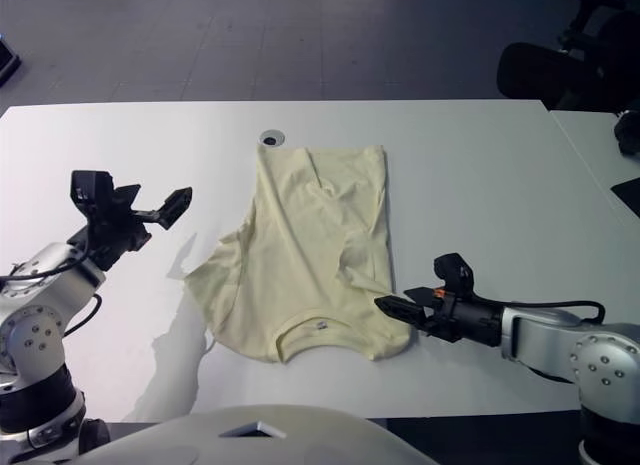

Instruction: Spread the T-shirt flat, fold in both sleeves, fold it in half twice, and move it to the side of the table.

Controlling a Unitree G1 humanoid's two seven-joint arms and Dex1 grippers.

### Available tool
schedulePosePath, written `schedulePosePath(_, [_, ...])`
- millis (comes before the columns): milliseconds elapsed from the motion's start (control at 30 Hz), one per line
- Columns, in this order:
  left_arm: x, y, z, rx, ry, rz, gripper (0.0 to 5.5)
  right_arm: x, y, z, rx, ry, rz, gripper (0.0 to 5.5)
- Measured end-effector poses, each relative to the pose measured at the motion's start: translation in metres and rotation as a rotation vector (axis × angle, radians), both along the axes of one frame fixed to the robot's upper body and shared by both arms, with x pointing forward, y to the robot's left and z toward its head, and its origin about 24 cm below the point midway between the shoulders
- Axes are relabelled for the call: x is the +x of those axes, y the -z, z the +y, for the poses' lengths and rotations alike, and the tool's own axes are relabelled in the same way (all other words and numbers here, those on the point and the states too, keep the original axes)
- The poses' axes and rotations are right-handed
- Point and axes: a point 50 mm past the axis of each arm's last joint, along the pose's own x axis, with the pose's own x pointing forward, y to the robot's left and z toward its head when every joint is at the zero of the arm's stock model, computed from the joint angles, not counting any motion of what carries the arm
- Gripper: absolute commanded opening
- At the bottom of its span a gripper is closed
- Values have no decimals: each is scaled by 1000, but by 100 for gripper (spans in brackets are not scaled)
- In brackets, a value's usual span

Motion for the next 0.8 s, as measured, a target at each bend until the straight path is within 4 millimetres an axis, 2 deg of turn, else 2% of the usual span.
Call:
schedulePosePath(500, [1,0,-3,2,14,-2,540,-6,9,-2,-11,-17,22,127])
schedulePosePath(800, [0,0,-4,5,14,-1,540,-12,4,16,40,-126,19,2])
